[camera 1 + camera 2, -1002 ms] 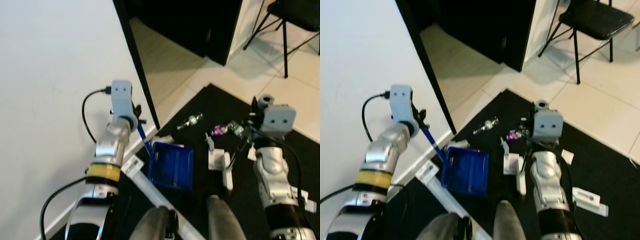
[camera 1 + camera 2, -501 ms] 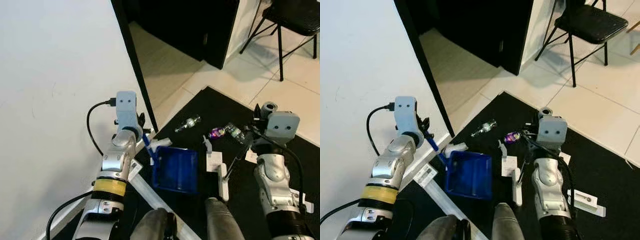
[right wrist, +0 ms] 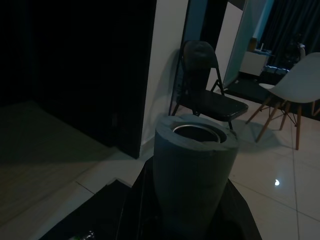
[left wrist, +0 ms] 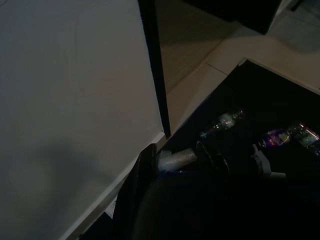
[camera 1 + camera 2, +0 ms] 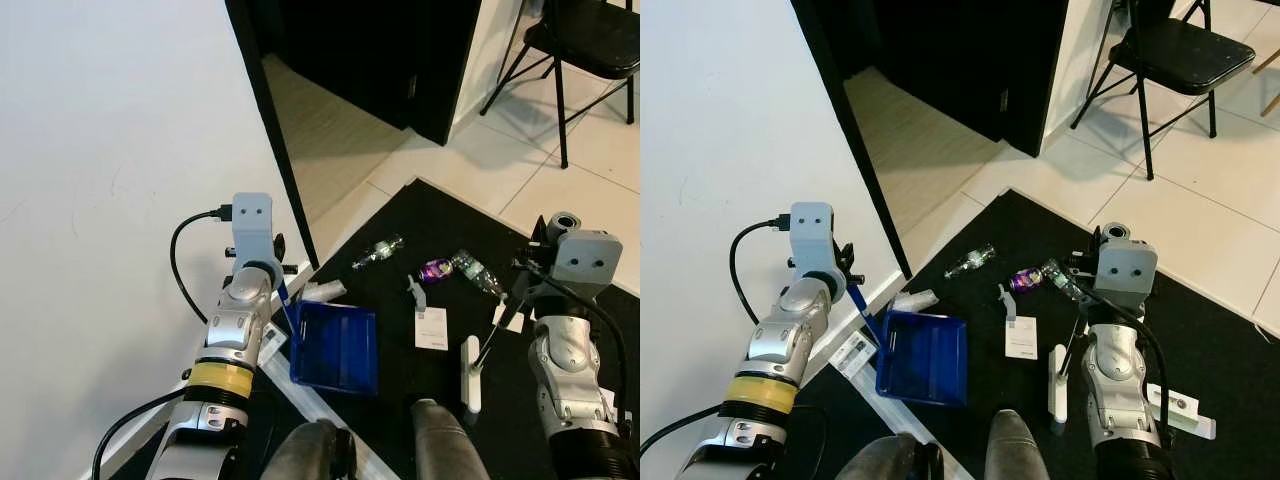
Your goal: Sweep floor
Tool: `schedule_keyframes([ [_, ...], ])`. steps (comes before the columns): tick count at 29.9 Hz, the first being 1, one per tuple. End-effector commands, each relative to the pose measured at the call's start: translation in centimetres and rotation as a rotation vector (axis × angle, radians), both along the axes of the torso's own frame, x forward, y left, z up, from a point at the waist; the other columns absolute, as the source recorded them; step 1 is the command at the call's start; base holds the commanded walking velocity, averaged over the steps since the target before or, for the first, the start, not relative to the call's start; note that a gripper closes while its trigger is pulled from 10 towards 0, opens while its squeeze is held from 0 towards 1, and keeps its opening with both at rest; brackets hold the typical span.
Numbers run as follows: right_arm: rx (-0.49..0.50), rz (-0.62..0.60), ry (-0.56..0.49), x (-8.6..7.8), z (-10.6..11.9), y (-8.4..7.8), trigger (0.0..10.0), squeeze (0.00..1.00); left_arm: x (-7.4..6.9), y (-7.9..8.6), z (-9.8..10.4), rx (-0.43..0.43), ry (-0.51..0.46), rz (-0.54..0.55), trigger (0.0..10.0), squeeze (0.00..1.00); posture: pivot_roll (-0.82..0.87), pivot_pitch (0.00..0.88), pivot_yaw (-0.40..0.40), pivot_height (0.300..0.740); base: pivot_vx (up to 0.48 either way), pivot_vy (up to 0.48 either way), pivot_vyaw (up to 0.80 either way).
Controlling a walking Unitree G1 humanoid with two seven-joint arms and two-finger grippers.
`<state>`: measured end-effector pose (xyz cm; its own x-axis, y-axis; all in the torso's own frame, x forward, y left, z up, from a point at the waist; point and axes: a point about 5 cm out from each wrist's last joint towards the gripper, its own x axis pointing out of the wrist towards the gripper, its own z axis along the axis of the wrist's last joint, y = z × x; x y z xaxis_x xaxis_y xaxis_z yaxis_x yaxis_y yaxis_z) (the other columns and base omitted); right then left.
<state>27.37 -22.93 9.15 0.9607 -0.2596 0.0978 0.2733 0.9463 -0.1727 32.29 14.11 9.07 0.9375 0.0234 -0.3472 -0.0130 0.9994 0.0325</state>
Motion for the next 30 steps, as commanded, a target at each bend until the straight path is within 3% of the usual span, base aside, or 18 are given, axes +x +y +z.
schedule_keyframes([
  [1,-0.008,-0.019,-0.014,-0.3,0.2,-0.5,10.0,0.0,0.1,0.4,-0.1,0.034,0.014,0.024,7.0,0.0,-0.15,0.104,0.107,0.74,0.0,0.0,0.0],
  [2,-0.008,-0.019,-0.014,-0.3,0.2,-0.5,10.0,0.0,0.1,0.4,-0.1,0.034,0.014,0.024,7.0,0.0,-0.15,0.104,0.107,0.74,0.0,0.0,0.0],
  [3,-0.009,-0.021,-0.016,-0.3,0.2,-0.5,10.0,0.0,0.1,0.4,-0.2,0.035,0.03,0.028,10.0,0.0,-0.15,0.104,0.108,0.74,0.0,0.0,0.0],
  [12,-0.004,0.021,-0.042,0.3,0.9,0.0,10.0,0.0,0.4,-0.7,-0.4,-0.01,0.072,-0.037,10.0,0.0,-0.15,0.109,0.111,0.74,0.0,0.0,0.0],
  [30,0.011,0.05,-0.03,0.5,0.5,0.9,10.0,0.0,0.5,-1.5,-0.1,0.024,0.04,-0.146,10.0,0.0,-0.15,0.112,0.114,0.74,0.0,0.0,0.0],
])
